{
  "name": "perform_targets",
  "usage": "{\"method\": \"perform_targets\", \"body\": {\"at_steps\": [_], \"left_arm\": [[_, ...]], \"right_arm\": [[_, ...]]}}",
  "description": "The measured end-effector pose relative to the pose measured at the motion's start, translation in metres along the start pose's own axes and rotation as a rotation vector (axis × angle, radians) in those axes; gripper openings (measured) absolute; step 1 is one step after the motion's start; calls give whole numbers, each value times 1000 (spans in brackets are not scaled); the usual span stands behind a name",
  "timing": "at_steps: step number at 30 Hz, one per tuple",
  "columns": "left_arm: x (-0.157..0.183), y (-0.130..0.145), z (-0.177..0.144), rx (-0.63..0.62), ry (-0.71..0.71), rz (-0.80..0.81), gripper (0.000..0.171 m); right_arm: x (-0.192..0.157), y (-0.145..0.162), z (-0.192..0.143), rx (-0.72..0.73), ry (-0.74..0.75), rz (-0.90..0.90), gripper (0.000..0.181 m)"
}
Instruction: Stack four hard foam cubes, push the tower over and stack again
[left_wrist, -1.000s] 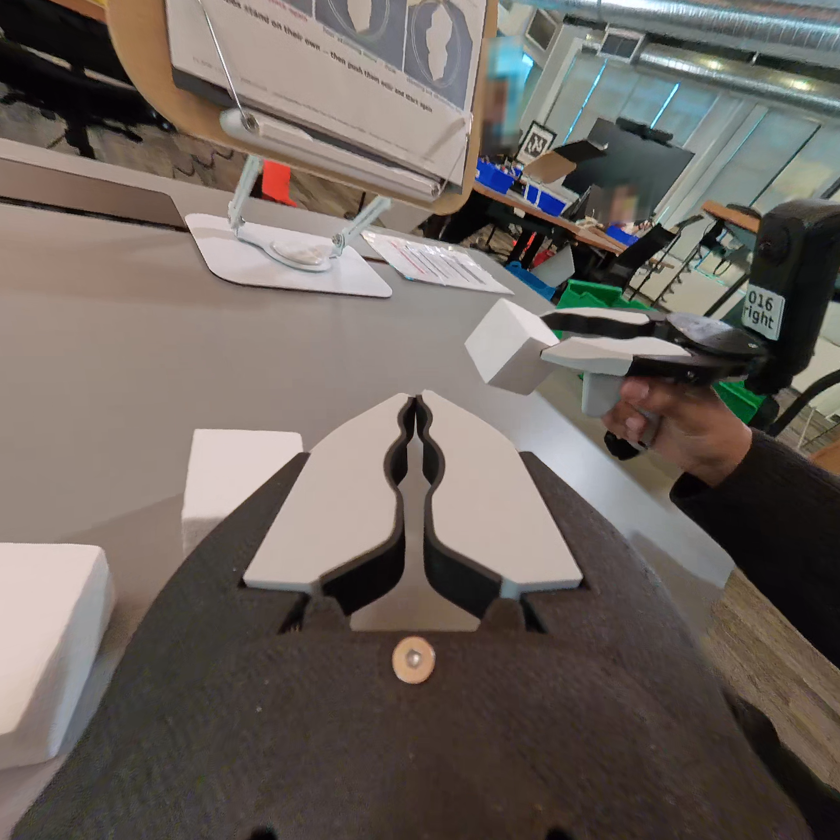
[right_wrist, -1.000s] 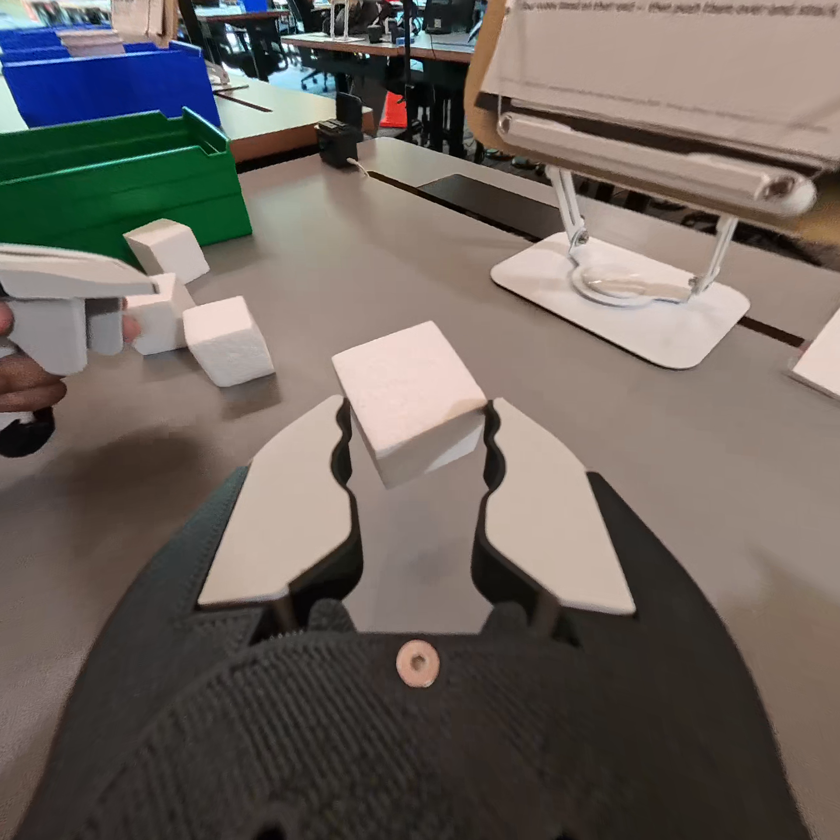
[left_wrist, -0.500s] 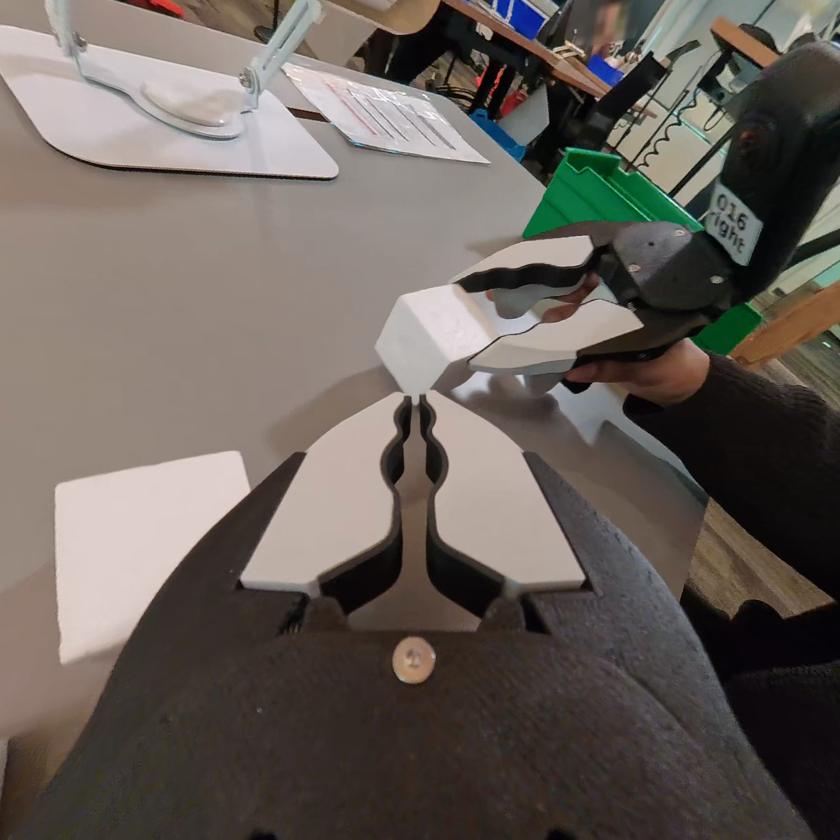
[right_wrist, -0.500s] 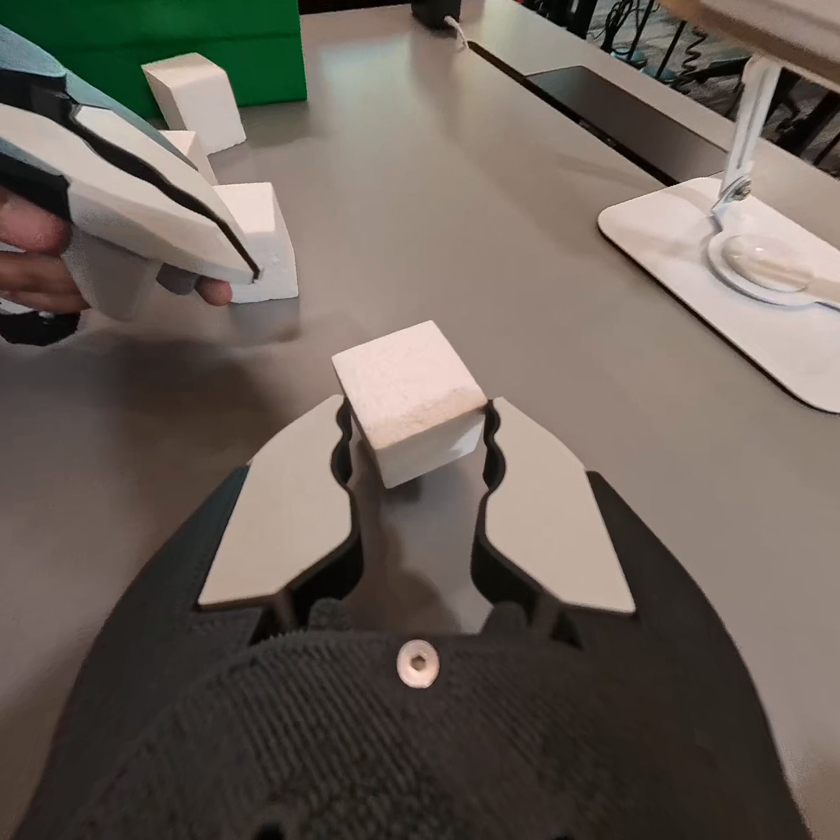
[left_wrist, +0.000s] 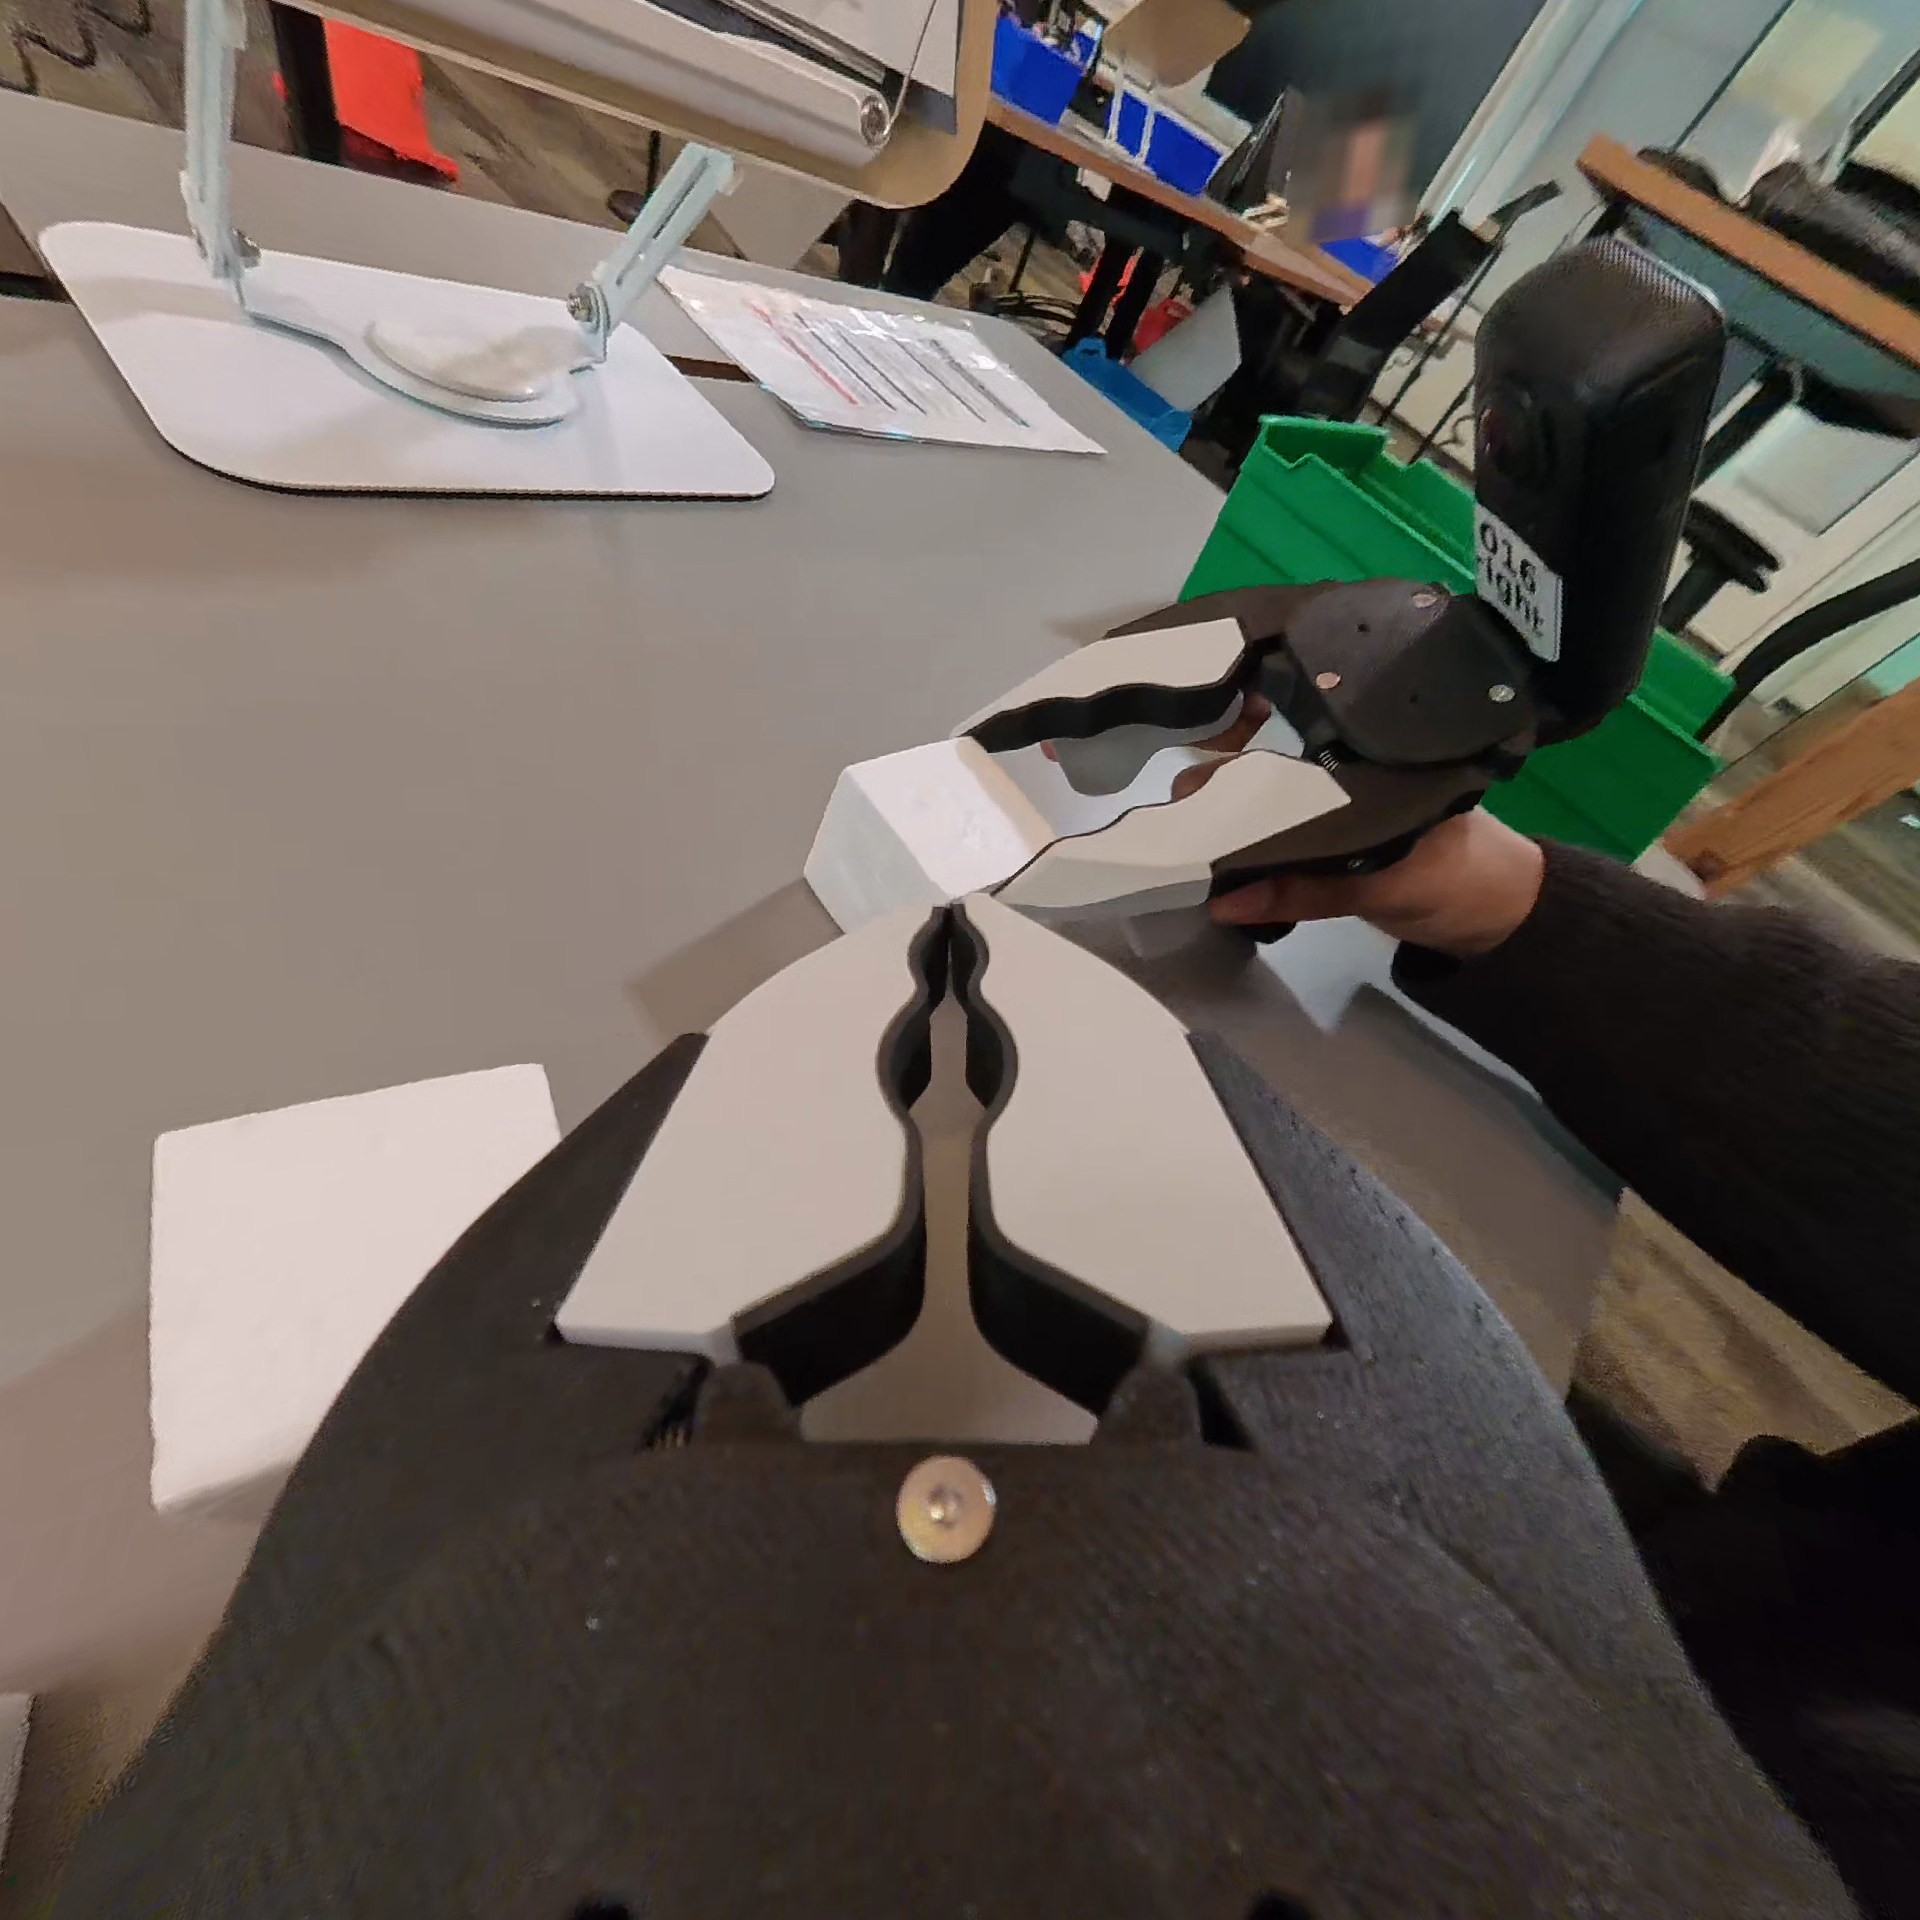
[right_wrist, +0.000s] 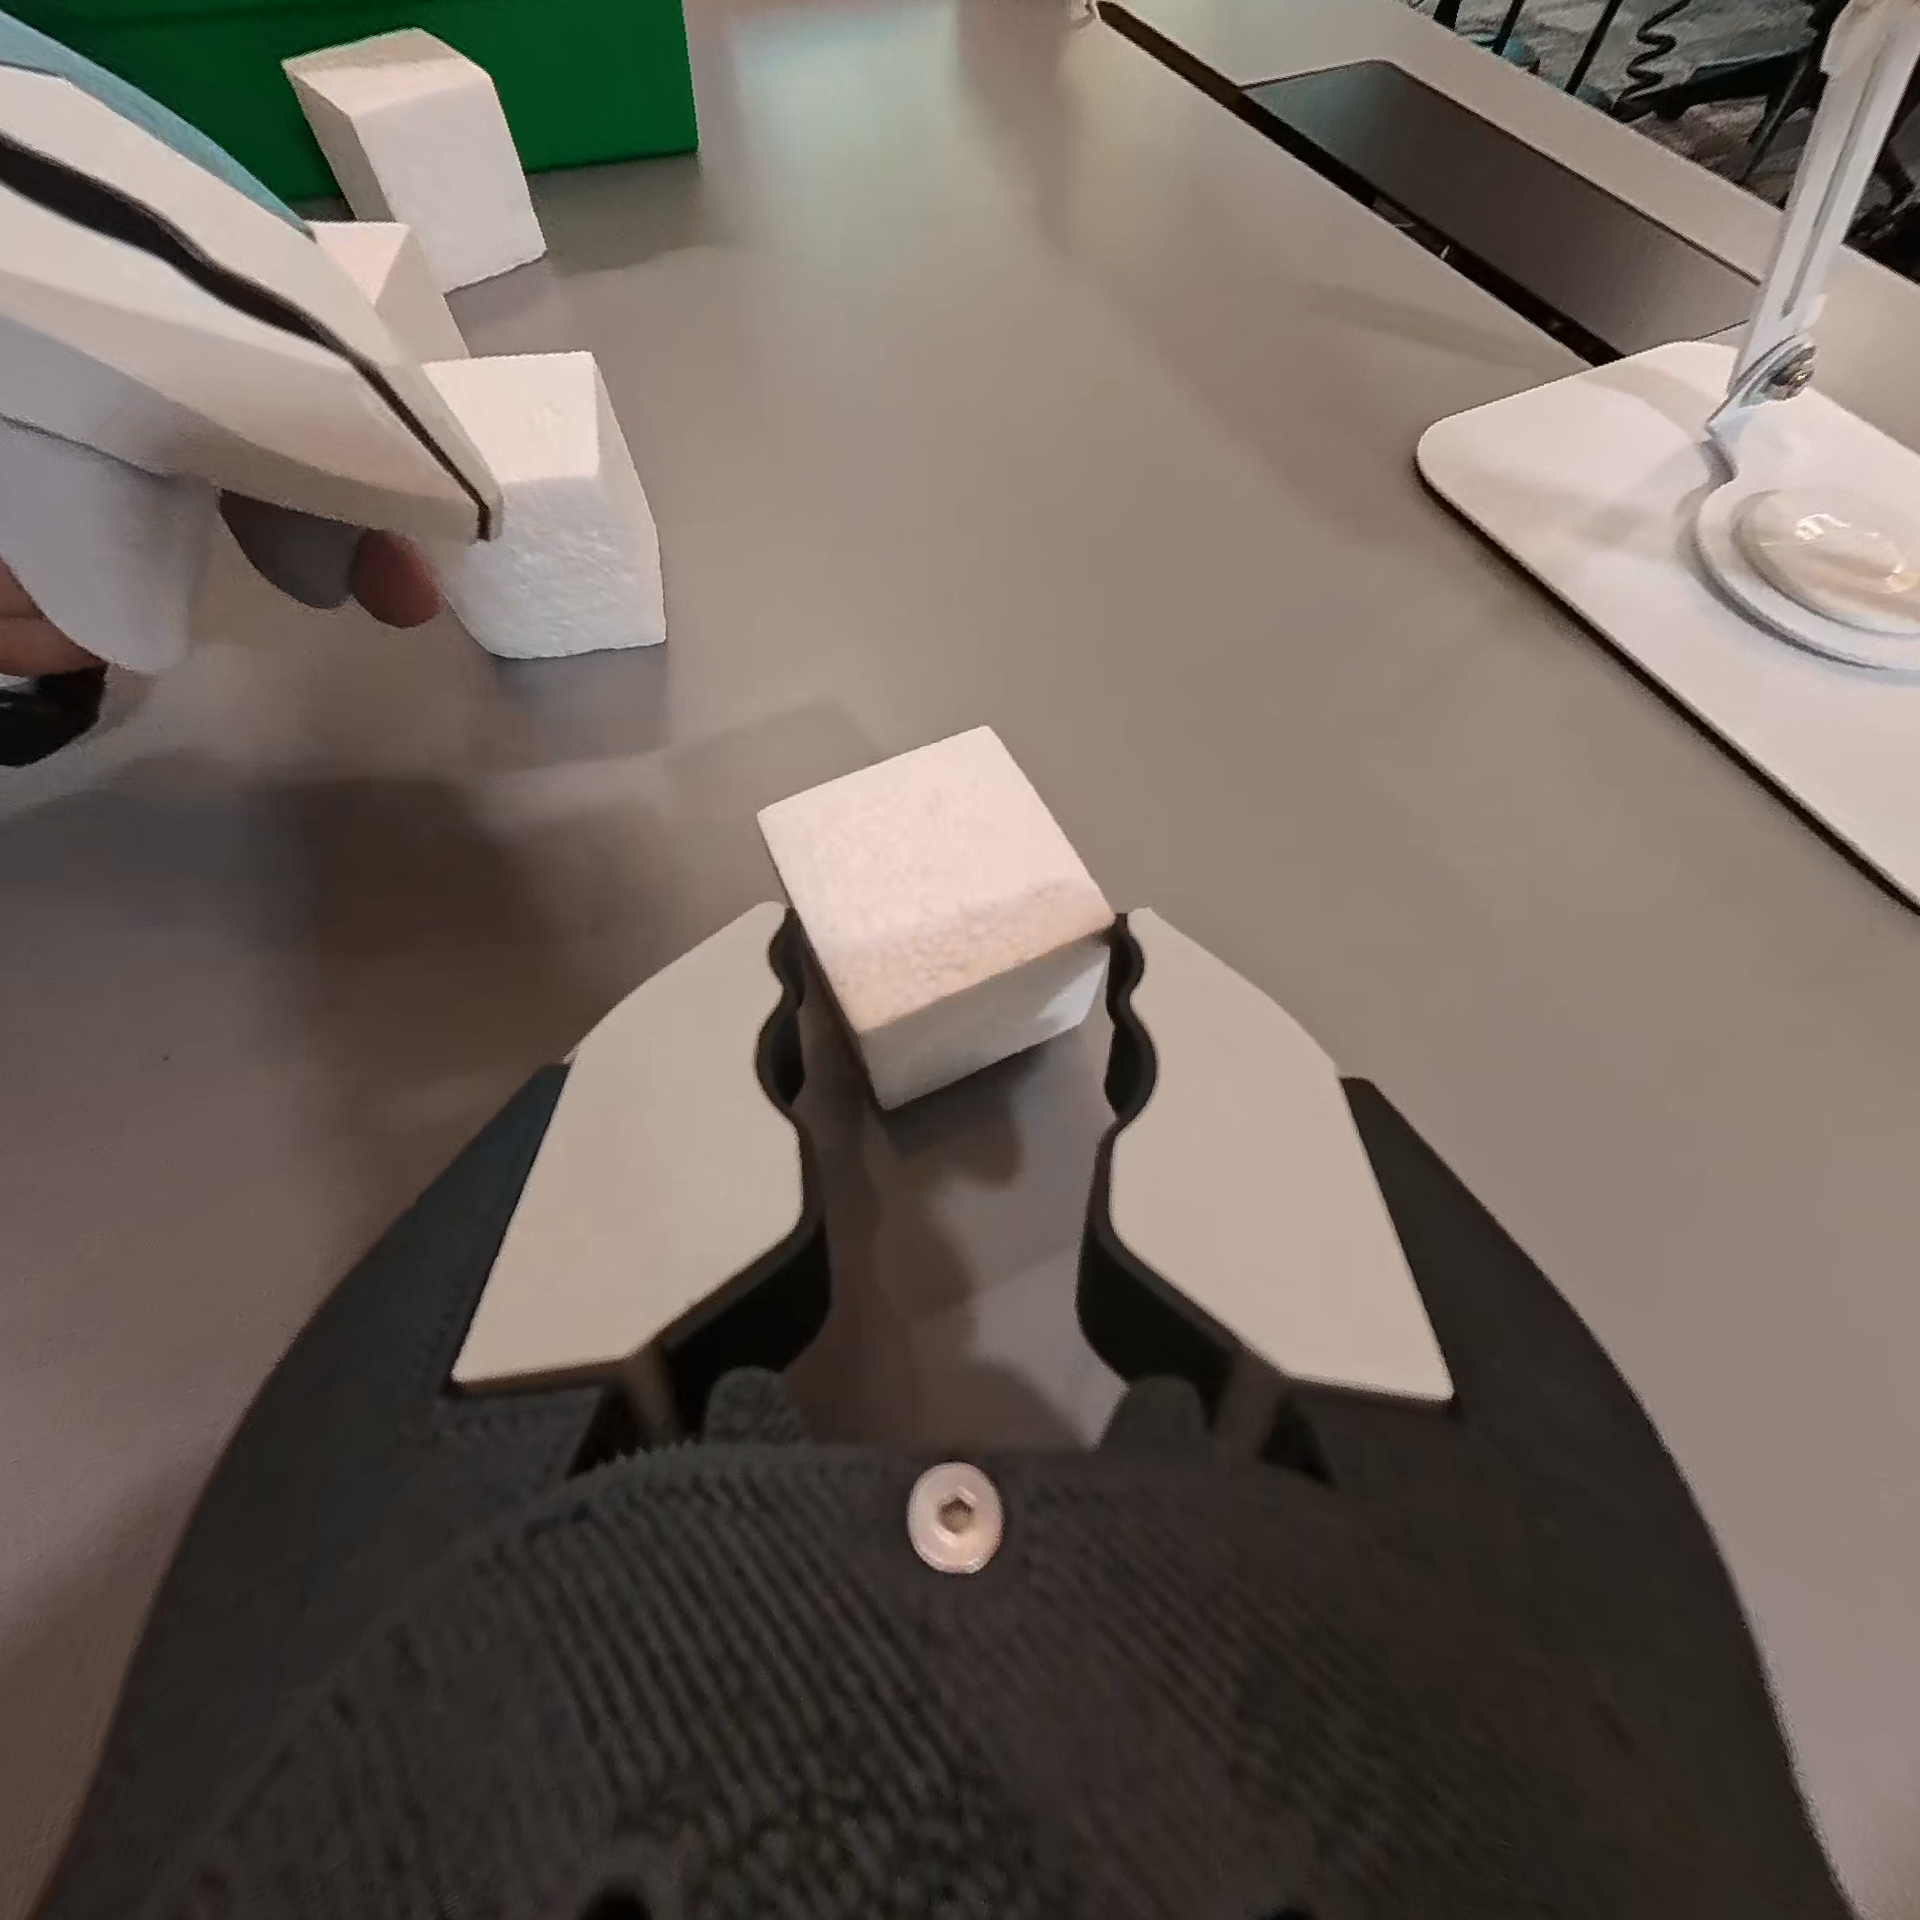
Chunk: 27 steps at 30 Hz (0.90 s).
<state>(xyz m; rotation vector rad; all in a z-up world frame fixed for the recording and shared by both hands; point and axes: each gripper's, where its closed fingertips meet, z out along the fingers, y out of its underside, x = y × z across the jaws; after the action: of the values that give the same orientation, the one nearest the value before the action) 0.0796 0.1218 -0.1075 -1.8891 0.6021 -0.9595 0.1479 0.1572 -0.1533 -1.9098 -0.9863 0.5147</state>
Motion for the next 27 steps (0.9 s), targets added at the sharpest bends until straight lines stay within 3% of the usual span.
{"method": "perform_targets", "body": {"at_steps": [13, 19, 27], "left_arm": [[1, 1, 4, 6, 16, -16, 1], [4, 4, 10, -10, 30, -5, 1], [4, 4, 11, -13, 33, -16, 1]], "right_arm": [[0, -7, -6, 27, 13, 51, 57], [0, 3, -7, -7, 3, 59, 69], [-3, 3, -6, -1, -10, 43, 60]]}}
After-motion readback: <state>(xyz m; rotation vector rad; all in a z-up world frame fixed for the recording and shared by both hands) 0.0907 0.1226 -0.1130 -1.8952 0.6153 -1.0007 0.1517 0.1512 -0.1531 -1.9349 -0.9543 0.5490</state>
